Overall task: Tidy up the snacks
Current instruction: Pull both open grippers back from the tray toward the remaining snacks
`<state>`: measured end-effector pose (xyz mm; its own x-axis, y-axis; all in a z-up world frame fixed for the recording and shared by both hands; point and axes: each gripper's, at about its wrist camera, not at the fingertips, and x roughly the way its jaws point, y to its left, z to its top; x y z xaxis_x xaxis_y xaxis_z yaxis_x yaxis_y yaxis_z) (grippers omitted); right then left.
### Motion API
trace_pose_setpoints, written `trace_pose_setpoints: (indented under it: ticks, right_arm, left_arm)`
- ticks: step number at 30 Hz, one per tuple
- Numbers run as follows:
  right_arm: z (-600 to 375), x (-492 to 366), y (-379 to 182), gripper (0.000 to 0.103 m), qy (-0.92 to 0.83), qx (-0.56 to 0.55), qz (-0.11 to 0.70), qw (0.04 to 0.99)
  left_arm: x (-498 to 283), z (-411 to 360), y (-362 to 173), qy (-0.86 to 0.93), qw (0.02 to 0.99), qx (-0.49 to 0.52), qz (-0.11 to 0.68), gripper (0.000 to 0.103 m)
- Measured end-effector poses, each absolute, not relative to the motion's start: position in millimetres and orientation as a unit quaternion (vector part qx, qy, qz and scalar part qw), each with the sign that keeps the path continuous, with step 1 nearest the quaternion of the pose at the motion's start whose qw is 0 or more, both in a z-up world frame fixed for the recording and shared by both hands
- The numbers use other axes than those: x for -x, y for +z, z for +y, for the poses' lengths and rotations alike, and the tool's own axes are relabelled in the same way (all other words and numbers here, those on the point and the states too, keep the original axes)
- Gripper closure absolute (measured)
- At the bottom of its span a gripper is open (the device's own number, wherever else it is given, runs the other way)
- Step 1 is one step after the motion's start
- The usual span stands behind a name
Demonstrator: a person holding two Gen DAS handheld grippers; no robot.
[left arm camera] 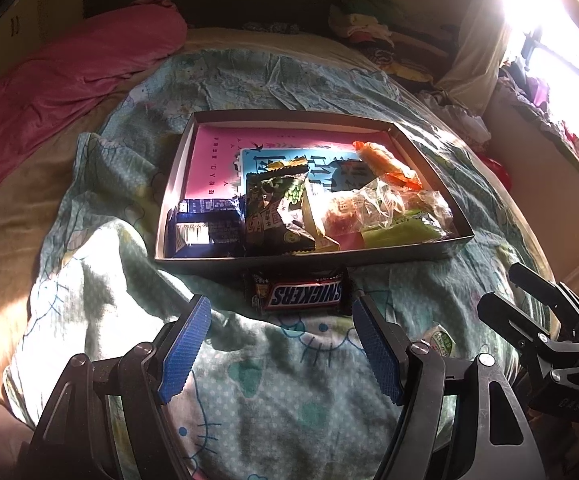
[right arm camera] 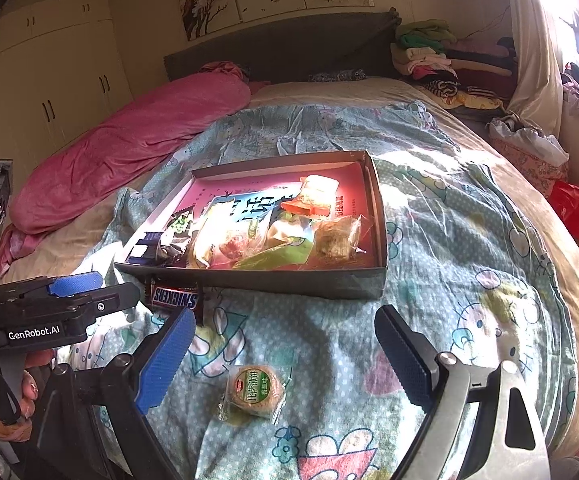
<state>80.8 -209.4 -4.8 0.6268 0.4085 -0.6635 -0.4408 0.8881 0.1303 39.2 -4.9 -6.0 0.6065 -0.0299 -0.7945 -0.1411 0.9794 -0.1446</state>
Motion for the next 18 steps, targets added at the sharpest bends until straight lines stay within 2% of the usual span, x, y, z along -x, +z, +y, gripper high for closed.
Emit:
trace_pose_setpoints:
  ticks: [18]
  right_arm:
    - [-194, -74, -21, 0.012, 0.243, 0.054, 0.397, 0.884]
  left_arm:
    - [-43, -10, -22, 0.014, 0.881, 0.101, 0.463, 0.028]
